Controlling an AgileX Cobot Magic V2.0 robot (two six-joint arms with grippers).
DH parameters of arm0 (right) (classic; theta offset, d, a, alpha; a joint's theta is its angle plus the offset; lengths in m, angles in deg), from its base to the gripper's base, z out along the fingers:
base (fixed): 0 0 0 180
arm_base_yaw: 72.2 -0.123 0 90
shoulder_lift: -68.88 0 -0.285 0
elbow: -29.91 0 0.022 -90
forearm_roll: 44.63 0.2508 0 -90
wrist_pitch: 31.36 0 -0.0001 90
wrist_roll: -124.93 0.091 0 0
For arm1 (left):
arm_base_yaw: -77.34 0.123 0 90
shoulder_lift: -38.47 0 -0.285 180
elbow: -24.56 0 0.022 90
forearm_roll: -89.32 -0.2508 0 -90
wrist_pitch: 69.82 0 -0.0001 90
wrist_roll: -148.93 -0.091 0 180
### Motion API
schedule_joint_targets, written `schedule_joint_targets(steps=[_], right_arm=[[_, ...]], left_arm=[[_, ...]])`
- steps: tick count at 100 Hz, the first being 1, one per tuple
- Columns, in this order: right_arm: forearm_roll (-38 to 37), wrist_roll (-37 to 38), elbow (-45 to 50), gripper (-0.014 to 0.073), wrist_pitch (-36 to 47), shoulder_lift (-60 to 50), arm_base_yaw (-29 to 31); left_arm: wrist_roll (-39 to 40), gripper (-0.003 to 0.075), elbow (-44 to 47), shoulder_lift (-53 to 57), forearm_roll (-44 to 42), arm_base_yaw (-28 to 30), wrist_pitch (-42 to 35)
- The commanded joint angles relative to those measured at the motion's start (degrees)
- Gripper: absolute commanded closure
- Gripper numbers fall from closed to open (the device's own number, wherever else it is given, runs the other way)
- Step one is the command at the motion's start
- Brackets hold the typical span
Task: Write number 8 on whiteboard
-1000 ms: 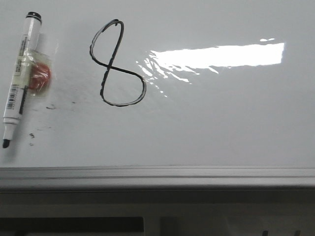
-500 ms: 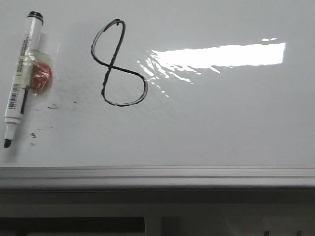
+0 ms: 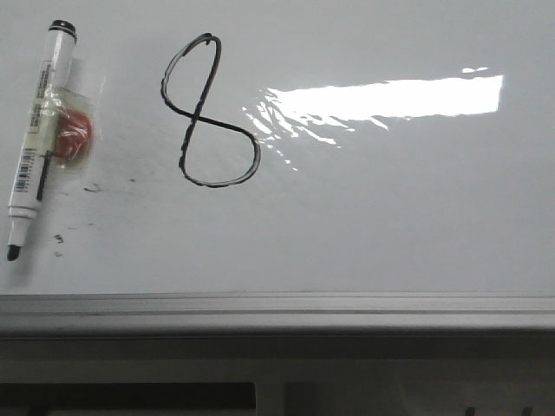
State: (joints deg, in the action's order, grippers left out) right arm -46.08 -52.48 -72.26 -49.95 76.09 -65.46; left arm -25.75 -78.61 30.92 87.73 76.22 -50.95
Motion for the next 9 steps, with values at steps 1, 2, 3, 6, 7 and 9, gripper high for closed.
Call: schedule_joint_targets(steps=[1,2,3,6,7,9], right_arm=[[-0.73,-0.56,0.65,0.0657,1.33,-1.29,0.39],[-0.73,-0.56,0.65,0.0657,1.33,-1.29,0.39],[-0.73,-0.56,0.65,0.0657,1.33,-1.29,0.39],[-0.73,-0.56,0.65,0.0657,1.33,-1.29,0.39],[-0.73,-0.56,0.65,0.0657,1.33,-1.29,0.39],[-0.73,-0.56,0.65,0.0657,1.33,-1.29,0.39]], left_arm=[[0.56,0.0741,2.23,1.63,0.00,0.10,-2.99],[0.56,0.0741,2.23,1.63,0.00,0.10,-2.99],[0.56,0.0741,2.23,1.63,0.00,0.10,-2.99],[0.56,0.0741,2.23,1.63,0.00,0.10,-2.99],[0.56,0.0741,2.23,1.63,0.00,0.10,-2.99],[0.56,0.0741,2.23,1.63,0.00,0.10,-2.99]])
